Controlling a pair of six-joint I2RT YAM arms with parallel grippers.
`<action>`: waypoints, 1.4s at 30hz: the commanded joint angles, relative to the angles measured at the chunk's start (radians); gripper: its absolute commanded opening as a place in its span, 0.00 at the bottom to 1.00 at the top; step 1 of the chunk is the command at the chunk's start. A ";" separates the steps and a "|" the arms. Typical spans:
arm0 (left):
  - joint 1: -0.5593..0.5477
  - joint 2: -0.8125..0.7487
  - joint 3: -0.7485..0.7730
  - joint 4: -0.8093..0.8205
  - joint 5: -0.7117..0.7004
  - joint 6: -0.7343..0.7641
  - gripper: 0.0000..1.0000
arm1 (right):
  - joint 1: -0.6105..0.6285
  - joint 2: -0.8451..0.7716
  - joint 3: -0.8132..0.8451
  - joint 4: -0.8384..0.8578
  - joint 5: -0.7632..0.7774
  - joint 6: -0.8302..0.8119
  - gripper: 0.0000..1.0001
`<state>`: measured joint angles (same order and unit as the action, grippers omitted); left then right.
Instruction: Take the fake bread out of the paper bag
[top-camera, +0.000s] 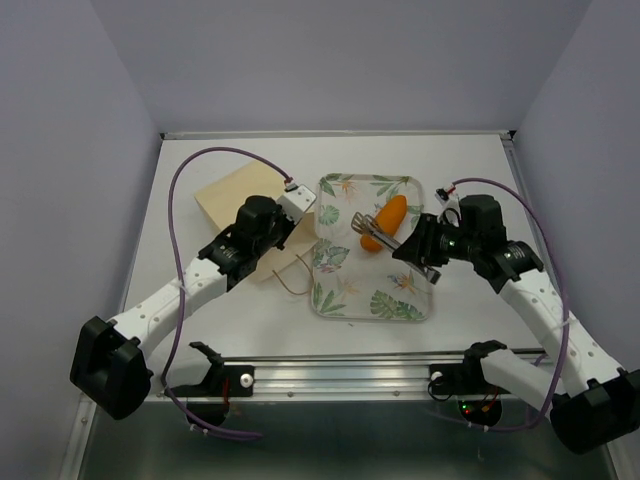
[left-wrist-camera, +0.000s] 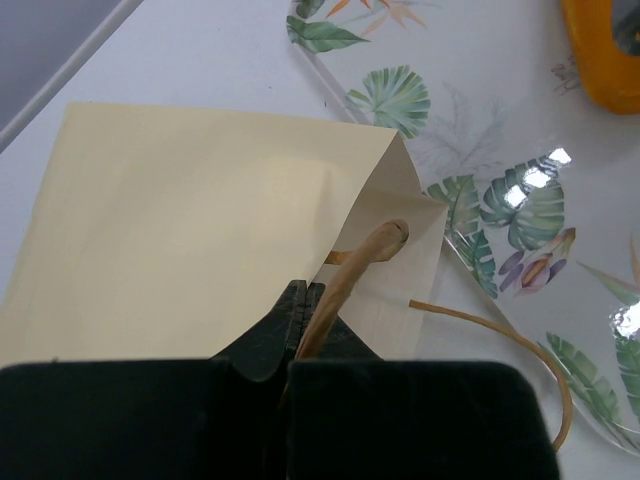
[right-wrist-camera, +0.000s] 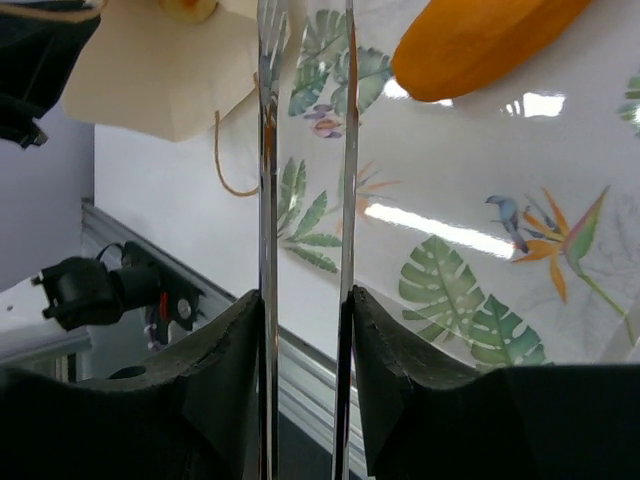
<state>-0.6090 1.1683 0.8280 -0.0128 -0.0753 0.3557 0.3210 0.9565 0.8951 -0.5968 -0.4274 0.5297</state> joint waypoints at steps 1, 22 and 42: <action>-0.005 -0.042 0.005 0.062 -0.034 -0.024 0.00 | -0.003 0.005 -0.007 0.106 -0.255 -0.057 0.44; -0.005 -0.003 0.034 0.040 -0.029 -0.061 0.00 | 0.507 0.292 0.037 0.453 0.036 -0.131 0.45; -0.006 0.001 0.068 -0.013 -0.032 -0.098 0.00 | 0.645 0.547 0.114 0.667 0.292 -0.862 0.50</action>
<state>-0.6090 1.1770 0.8368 -0.0242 -0.0887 0.2813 0.9348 1.5005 1.0309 -0.0647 -0.1730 -0.1551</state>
